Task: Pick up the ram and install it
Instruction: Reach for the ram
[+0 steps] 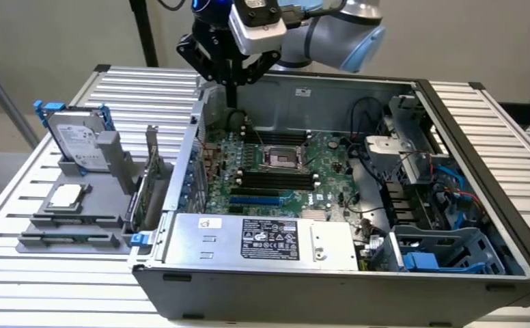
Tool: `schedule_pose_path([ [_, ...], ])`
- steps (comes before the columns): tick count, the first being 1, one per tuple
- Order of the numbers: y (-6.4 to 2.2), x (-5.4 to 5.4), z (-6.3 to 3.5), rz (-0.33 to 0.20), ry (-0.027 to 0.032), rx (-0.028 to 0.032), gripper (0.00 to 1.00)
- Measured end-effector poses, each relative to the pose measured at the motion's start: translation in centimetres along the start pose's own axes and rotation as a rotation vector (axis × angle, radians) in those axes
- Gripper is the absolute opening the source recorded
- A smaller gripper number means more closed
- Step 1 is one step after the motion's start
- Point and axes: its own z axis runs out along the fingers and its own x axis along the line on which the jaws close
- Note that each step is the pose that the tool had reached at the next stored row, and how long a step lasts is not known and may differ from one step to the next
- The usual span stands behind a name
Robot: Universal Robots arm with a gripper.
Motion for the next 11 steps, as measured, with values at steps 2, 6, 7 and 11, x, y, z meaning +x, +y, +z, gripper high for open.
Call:
schedule_pose_path([
  [2,-0.4,0.7,-0.03,0.0,-0.0001,0.0009,0.11],
  [6,-1.06,2.0,-0.07,0.0,-0.0003,0.0038,0.11],
  [7,-1.25,2.3,-0.07,0.0,-0.0003,0.0042,0.11],
  [11,-1.93,3.6,-0.09,0.0,-0.0005,0.0062,0.11],
])
